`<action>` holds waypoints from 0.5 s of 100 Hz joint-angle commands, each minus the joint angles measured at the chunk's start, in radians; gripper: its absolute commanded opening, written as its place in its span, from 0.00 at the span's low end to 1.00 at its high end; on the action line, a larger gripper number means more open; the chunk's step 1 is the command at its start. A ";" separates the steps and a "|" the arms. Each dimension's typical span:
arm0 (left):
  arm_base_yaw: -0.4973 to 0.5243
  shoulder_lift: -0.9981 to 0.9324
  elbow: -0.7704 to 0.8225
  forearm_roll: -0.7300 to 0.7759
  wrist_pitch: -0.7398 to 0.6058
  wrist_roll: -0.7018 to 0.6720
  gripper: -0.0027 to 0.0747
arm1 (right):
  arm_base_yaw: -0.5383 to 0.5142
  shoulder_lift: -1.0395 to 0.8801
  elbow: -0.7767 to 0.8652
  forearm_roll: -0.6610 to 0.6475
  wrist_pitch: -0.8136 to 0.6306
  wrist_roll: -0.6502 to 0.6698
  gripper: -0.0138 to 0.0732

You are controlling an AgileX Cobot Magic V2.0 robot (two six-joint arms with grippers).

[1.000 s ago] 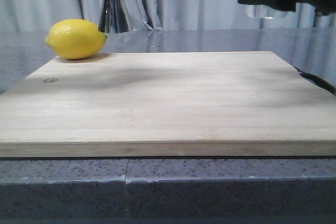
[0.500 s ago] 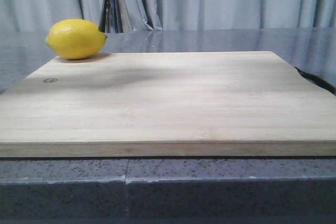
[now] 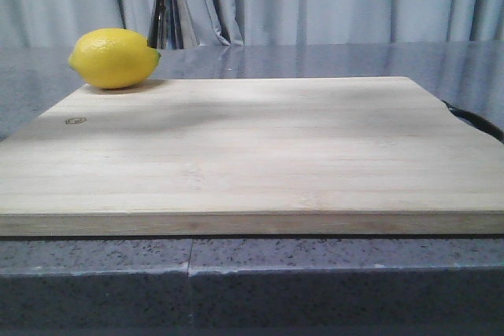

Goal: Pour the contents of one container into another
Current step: 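Lift the beaker and move it above the held jigger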

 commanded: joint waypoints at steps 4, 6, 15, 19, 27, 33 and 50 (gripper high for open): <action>-0.010 -0.044 -0.032 -0.091 0.097 -0.008 0.33 | 0.028 0.002 -0.072 -0.103 -0.032 0.000 0.51; -0.010 -0.044 -0.032 -0.091 0.097 -0.008 0.33 | 0.032 0.007 -0.077 -0.117 -0.029 0.000 0.51; -0.010 -0.044 -0.032 -0.091 0.097 -0.008 0.33 | 0.053 0.020 -0.088 -0.188 -0.017 0.000 0.51; -0.010 -0.044 -0.032 -0.091 0.097 -0.008 0.33 | 0.060 0.025 -0.088 -0.218 -0.015 0.000 0.51; -0.010 -0.044 -0.032 -0.091 0.097 -0.008 0.33 | 0.073 0.032 -0.094 -0.277 -0.017 0.000 0.51; -0.010 -0.044 -0.032 -0.091 0.097 -0.008 0.33 | 0.083 0.032 -0.094 -0.320 -0.019 0.000 0.51; -0.010 -0.044 -0.032 -0.091 0.097 -0.008 0.33 | 0.090 0.038 -0.094 -0.407 -0.019 0.000 0.51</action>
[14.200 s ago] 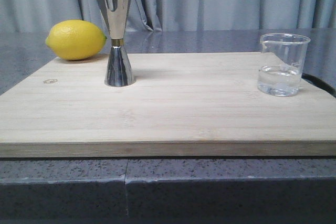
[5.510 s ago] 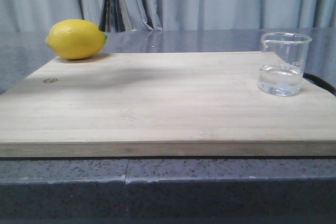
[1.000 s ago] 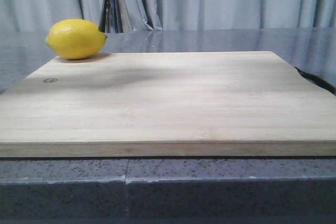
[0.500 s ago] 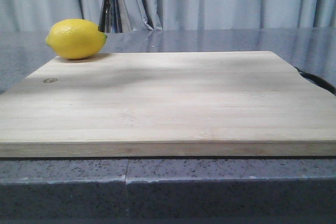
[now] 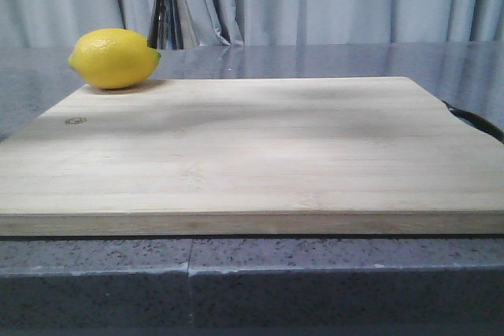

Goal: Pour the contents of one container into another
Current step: 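Lift the beaker and move it above the held jigger, then tilt the beaker with the right gripper, pouring liquid into the jigger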

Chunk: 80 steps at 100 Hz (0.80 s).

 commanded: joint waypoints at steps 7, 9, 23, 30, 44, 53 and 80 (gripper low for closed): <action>-0.010 -0.044 -0.032 -0.091 0.097 -0.008 0.33 | 0.003 -0.032 -0.042 -0.083 -0.061 0.000 0.51; -0.010 -0.044 -0.032 -0.091 0.097 -0.008 0.33 | 0.003 -0.032 -0.042 -0.083 -0.061 0.000 0.51; -0.010 -0.044 -0.032 -0.091 0.097 -0.008 0.33 | 0.012 -0.032 -0.042 -0.089 -0.043 0.000 0.51; -0.010 -0.044 -0.032 -0.091 0.097 -0.008 0.33 | 0.031 -0.032 -0.042 -0.103 -0.017 0.000 0.51; -0.010 -0.044 -0.032 -0.091 0.097 -0.008 0.33 | 0.062 -0.032 -0.042 -0.181 0.029 0.000 0.51; -0.010 -0.044 -0.032 -0.091 0.097 -0.008 0.33 | 0.071 -0.032 -0.042 -0.213 0.031 0.000 0.51; -0.010 -0.044 -0.032 -0.091 0.097 -0.008 0.33 | 0.083 -0.032 -0.042 -0.278 0.032 0.000 0.51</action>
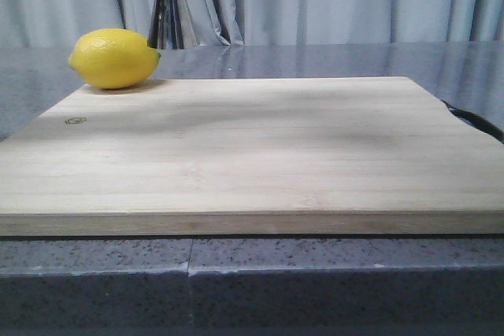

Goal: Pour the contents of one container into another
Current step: 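Tilt the beaker with the right gripper, pouring liquid into the jigger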

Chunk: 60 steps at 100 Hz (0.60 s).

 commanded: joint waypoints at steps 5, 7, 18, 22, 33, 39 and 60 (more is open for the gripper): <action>-0.010 -0.044 -0.032 -0.091 0.097 -0.008 0.33 | 0.003 -0.037 -0.039 -0.080 -0.035 0.000 0.51; -0.010 -0.044 -0.032 -0.091 0.097 -0.008 0.33 | 0.003 -0.037 -0.039 -0.083 -0.035 0.000 0.51; -0.010 -0.044 -0.032 -0.091 0.097 -0.008 0.33 | 0.003 -0.037 -0.039 -0.106 -0.035 0.000 0.51; -0.010 -0.044 -0.032 -0.091 0.097 -0.008 0.33 | 0.003 -0.037 -0.039 -0.111 -0.035 0.000 0.51; -0.010 -0.044 -0.032 -0.091 0.097 -0.008 0.33 | 0.003 -0.037 -0.039 -0.118 -0.035 0.000 0.51; -0.010 -0.044 -0.032 -0.091 0.097 -0.008 0.33 | 0.003 -0.037 -0.039 -0.125 -0.035 0.000 0.51; -0.010 -0.044 -0.032 -0.091 0.097 -0.008 0.33 | 0.023 -0.037 -0.039 -0.175 -0.019 0.000 0.51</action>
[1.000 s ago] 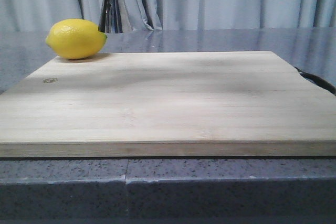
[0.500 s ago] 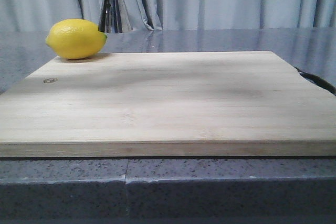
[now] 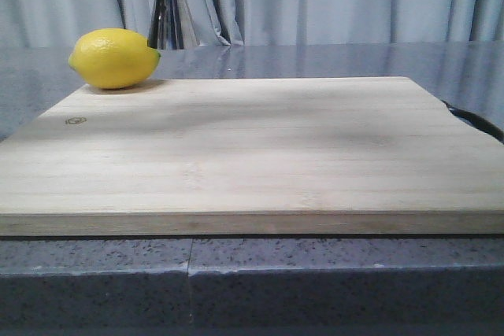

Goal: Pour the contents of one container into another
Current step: 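Tilt the beaker with the right gripper, pouring liquid into the jigger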

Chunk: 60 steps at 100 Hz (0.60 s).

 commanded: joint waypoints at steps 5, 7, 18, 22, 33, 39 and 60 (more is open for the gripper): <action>-0.010 -0.044 -0.032 -0.091 0.097 -0.008 0.33 | 0.014 -0.037 -0.039 -0.079 -0.017 0.000 0.51; -0.010 -0.044 -0.032 -0.091 0.097 -0.008 0.33 | 0.016 -0.037 -0.039 -0.083 -0.015 0.000 0.51; -0.010 -0.044 -0.032 -0.091 0.097 -0.008 0.33 | 0.018 -0.037 -0.039 -0.106 -0.008 0.000 0.51; -0.010 -0.044 -0.032 -0.091 0.097 -0.008 0.33 | 0.018 -0.037 -0.039 -0.114 -0.008 0.000 0.51; -0.010 -0.044 -0.032 -0.091 0.097 -0.008 0.33 | 0.018 -0.037 -0.039 -0.128 -0.006 0.000 0.51; -0.010 -0.044 -0.032 -0.091 0.097 -0.008 0.33 | 0.018 -0.037 -0.039 -0.140 -0.006 0.000 0.51; -0.010 -0.044 -0.032 -0.091 0.097 -0.008 0.33 | 0.018 -0.037 -0.039 -0.168 -0.006 0.000 0.51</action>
